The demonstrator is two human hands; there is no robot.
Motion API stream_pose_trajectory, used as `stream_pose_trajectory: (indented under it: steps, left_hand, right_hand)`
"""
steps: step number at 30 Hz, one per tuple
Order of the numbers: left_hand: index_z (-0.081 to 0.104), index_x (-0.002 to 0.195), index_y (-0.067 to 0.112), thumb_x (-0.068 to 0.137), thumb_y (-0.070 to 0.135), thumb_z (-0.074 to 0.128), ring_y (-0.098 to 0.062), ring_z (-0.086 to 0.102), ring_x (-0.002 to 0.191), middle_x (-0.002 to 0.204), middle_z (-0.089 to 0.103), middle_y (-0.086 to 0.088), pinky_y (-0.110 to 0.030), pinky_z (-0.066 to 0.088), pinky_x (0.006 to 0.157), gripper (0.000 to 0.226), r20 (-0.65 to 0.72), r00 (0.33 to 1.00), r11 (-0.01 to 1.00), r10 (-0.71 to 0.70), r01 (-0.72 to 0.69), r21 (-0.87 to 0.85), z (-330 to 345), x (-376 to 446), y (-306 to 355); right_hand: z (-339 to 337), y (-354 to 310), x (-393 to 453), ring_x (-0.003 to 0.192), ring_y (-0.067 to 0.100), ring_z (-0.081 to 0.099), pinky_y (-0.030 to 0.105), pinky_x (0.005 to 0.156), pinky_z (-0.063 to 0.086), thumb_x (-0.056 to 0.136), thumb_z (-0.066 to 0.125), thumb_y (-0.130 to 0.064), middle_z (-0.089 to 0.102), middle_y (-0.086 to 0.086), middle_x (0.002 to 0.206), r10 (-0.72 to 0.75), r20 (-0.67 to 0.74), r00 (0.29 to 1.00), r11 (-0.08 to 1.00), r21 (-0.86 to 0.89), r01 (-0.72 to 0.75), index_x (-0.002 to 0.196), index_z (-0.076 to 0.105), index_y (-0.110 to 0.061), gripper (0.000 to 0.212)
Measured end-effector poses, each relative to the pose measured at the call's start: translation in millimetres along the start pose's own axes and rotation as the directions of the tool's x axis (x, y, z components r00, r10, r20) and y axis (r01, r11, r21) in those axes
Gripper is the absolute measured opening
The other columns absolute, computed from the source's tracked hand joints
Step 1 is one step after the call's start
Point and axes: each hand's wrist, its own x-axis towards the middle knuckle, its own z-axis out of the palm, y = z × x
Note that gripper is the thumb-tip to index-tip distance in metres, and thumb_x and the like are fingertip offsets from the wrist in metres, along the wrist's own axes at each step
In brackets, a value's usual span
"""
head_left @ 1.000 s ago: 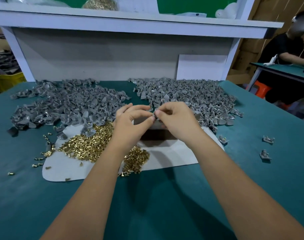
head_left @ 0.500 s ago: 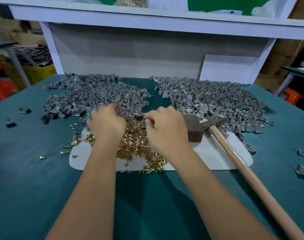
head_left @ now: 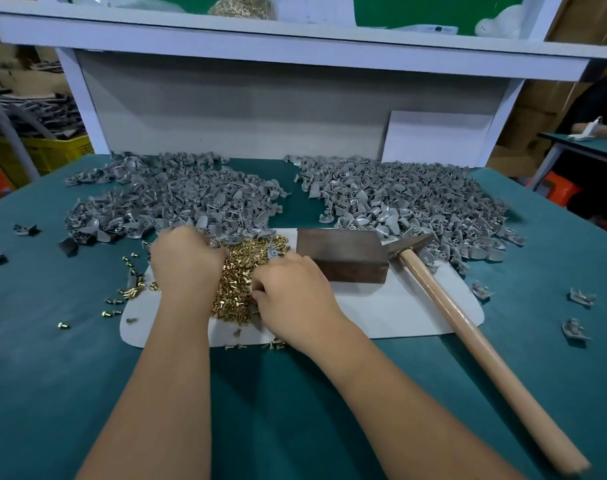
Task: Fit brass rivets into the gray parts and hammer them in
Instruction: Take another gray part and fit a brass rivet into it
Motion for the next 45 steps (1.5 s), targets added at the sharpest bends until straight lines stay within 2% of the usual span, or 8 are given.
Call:
stream_pose_trajectory:
  steps: [8,13,16,21,26,32,36,45]
  left_hand:
    - [0.078,0.083,0.013,0.086,0.026,0.075,-0.028,0.057,0.062,0.069,0.067,-0.008,-0.028,0.038,0.056,0.014,-0.060,0.997,0.999,0.048,-0.050,-0.021,-2,-4,8]
    - [0.076,0.098,0.026,0.083,0.019,0.078,0.000,0.063,0.067,0.082,0.069,0.017,-0.016,0.050,0.060,0.017,0.045,0.987,0.844,0.152,-0.106,-0.526,0,-23,51]
    - [0.073,0.105,0.030,0.079,0.012,0.080,0.007,0.065,0.077,0.086,0.069,0.016,-0.007,0.051,0.064,0.033,0.166,0.944,0.767,0.286,-0.121,-0.630,9,-38,70]
    - [0.077,0.096,0.030,0.080,0.023,0.081,-0.014,0.067,0.095,0.095,0.072,0.009,-0.038,0.058,0.085,0.018,0.233,0.915,0.795,0.329,-0.134,-0.592,26,-44,71]
    - [0.078,0.098,0.026,0.088,0.042,0.069,-0.018,0.049,0.117,0.101,0.065,0.014,-0.040,0.037,0.106,0.021,0.139,0.913,0.865,0.384,-0.303,-0.400,34,-47,72]
    - [0.074,0.103,0.038,0.077,0.045,0.058,-0.021,0.046,0.131,0.126,0.061,0.001,-0.047,0.038,0.112,0.031,0.329,0.900,0.798,0.284,-0.031,-0.602,21,-43,70]
    - [0.069,0.083,0.046,0.079,0.043,0.072,-0.018,0.040,0.133,0.111,0.060,0.019,-0.051,0.033,0.111,0.006,0.303,0.878,0.836,0.371,-0.174,-0.520,21,-47,71]
    - [0.063,0.070,0.051,0.085,0.033,0.073,-0.012,0.038,0.128,0.106,0.061,0.022,-0.044,0.028,0.110,0.026,0.235,0.889,0.845,0.393,-0.248,-0.473,24,-50,73]
  right_hand:
    - [-12,10,-2,0.078,0.010,0.056,0.036,0.068,0.052,0.082,0.057,-0.017,0.061,-0.010,0.081,0.212,-0.126,0.969,0.906,0.397,-0.146,0.078,0.060,-0.023,0.008]
    - [-30,43,1,0.072,0.000,0.057,0.028,0.066,0.053,0.081,0.059,-0.014,0.059,-0.015,0.072,0.432,-0.247,0.867,0.793,0.562,-0.235,0.073,0.057,-0.029,0.018]
    - [-35,65,-1,0.071,0.005,0.057,0.035,0.070,0.053,0.080,0.059,-0.015,0.060,-0.014,0.070,0.555,-0.276,0.785,0.724,0.626,-0.291,0.072,0.058,-0.028,0.016]
    - [-34,87,-6,0.076,0.011,0.060,0.037,0.073,0.053,0.082,0.059,-0.017,0.064,-0.012,0.076,0.615,-0.279,0.737,0.725,0.567,-0.391,0.073,0.062,-0.030,0.016]
    - [-33,96,-5,0.079,0.009,0.061,0.030,0.075,0.052,0.084,0.062,-0.022,0.066,-0.013,0.079,0.632,-0.258,0.731,0.716,0.556,-0.422,0.073,0.064,-0.031,0.014]
    - [-33,99,-4,0.075,0.005,0.060,0.026,0.069,0.048,0.085,0.064,-0.022,0.064,-0.017,0.074,0.611,-0.231,0.757,0.710,0.583,-0.396,0.075,0.067,-0.028,0.012]
    - [-32,96,-2,0.069,0.000,0.057,0.022,0.064,0.046,0.084,0.065,-0.019,0.061,-0.018,0.070,0.531,-0.242,0.812,0.761,0.558,-0.331,0.073,0.064,-0.031,0.017]
    - [-31,88,0,0.091,0.016,0.056,0.036,0.081,0.048,0.087,0.061,-0.019,0.061,-0.005,0.093,0.390,-0.177,0.904,0.888,0.331,-0.319,0.080,0.063,-0.028,0.012]
